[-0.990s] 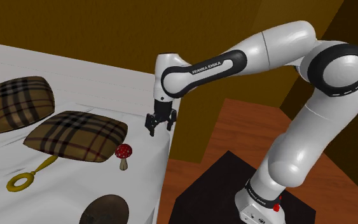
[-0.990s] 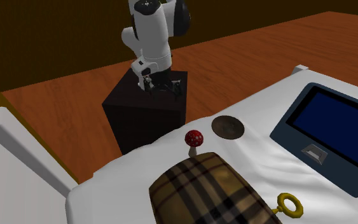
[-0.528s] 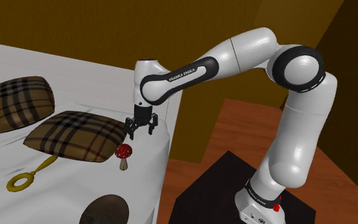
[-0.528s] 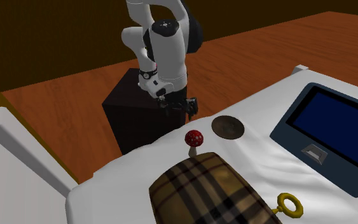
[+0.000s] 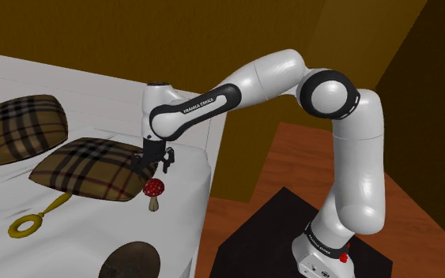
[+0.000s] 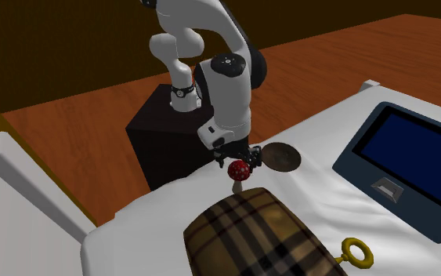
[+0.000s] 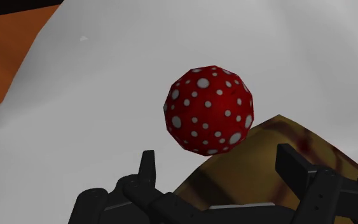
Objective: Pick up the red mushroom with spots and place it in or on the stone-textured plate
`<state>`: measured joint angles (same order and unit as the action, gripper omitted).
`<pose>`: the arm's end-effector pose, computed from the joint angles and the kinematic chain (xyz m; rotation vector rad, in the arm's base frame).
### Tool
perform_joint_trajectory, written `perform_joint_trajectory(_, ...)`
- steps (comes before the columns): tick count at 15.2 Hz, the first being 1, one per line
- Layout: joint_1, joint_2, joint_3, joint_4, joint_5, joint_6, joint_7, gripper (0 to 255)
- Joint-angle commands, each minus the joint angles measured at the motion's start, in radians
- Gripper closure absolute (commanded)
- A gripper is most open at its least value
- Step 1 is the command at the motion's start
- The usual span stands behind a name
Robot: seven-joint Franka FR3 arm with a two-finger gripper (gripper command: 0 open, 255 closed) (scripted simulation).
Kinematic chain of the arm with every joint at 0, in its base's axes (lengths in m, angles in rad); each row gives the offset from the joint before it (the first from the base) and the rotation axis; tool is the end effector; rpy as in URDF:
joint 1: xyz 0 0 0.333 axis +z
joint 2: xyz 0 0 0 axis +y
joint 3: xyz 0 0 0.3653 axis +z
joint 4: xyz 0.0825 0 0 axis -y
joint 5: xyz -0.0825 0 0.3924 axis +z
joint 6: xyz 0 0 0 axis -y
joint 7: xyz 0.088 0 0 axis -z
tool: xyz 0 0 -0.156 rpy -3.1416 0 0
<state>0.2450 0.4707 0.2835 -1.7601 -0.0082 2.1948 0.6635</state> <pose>0.5976 0.3302 0.2980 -3.0394 0.2411 0.1258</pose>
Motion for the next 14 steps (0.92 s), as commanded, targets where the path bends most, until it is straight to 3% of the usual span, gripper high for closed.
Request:
perform_joint_trajectory(1,0.005,0.022,-0.003,0.007,-0.006,0.018,0.004,0)
perform_joint_trajectory(6,0.013,0.056,-0.007,-0.008,-0.014,0.066,0.010,0)
perform_joint_trajectory(14,0.013,0.056,-0.007,-0.007,-0.014,0.065,0.010,0)
